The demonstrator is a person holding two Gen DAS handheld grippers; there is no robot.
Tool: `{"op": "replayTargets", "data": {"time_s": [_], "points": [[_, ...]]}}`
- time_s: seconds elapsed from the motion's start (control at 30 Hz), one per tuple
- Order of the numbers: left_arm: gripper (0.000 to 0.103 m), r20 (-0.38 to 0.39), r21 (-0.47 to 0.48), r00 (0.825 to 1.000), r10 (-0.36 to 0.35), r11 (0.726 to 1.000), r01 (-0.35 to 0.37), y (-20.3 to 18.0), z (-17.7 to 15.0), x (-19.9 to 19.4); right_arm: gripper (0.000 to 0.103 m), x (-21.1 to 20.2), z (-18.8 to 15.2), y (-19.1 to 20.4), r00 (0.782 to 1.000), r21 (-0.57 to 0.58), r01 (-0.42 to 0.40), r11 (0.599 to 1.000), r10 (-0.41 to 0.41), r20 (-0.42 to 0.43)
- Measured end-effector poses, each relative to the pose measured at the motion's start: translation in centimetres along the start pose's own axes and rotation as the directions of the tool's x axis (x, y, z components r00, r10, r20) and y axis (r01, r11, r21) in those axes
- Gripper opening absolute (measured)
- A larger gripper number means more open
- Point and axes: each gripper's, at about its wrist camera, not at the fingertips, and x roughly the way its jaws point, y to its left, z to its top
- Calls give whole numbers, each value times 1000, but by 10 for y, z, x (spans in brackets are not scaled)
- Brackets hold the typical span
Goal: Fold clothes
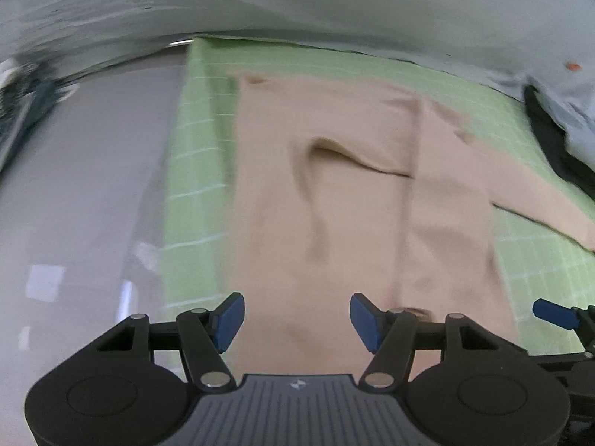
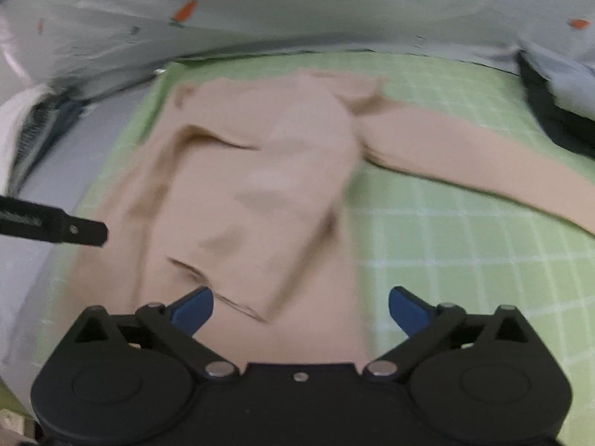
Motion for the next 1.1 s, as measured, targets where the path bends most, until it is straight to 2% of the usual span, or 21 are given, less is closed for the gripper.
{"op": "replayTargets", "data": {"time_s": [0.1,0.27,0.37,0.47,0.53,0.6,0.63,0.67,0.7,0.73,0.9,1.1], "points": [[64,-10,55,1000,-13,998,13,-24,-2,7,102,-4,-11,-19,998,37,60,997,-60,-24],[64,-32,122,999,-24,992,28,-59,-1,19,103,-6,-31,-41,993,75,107,991,-102,-60],[64,-47,125,999,-23,992,29,-72,-2,29,103,-9,-38,-51,990,77,129,989,-125,-58],[64,-55,109,997,-53,992,58,-80,-3,35,103,-9,-39,-56,990,69,134,989,-131,-49],[61,-54,104,997,-47,993,52,-84,-6,37,103,-9,-42,-56,991,44,132,990,-130,-34],[40,-55,100,998,-35,994,40,-87,-7,39,103,-10,-44,-56,993,26,121,992,-121,-9],[39,-57,98,998,-29,995,35,-88,-8,40,103,-10,-45,-57,993,17,115,993,-115,2],[30,-58,95,998,-23,995,29,-89,-9,41,103,-10,-46,-57,994,9,109,994,-109,13],[14,-55,93,998,-23,995,28,-90,-10,39,103,-10,-47,-56,994,1,105,995,-105,25],[8,-50,90,998,-26,995,31,-90,-11,37,103,-11,-49,-57,994,-5,101,995,-101,37],[5,-23,78,999,-44,996,46,-90,-17,22,103,-13,-55,-56,992,-13,95,995,-93,83],[5,36,18,997,-68,998,68,-73,-29,-15,103,-13,-59,-54,986,11,111,994,-111,121]]}}
